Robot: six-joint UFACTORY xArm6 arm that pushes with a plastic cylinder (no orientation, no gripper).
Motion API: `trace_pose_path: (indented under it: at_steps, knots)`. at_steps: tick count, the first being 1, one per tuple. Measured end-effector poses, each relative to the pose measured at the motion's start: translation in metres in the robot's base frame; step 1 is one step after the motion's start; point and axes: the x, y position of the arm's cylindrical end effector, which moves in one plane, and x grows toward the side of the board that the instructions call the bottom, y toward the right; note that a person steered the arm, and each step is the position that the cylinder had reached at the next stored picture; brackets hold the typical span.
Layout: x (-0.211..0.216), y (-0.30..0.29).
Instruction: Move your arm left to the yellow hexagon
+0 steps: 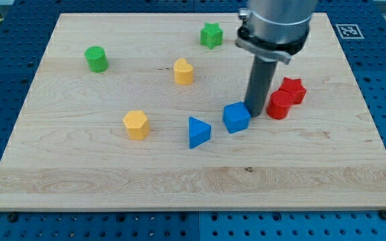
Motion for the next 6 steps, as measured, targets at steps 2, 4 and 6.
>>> trace_pose_path:
  at_steps: [2, 4, 6]
  knots:
    - [0.021, -0.036]
    - [0.082, -0.03]
    - [0.056, -0.212]
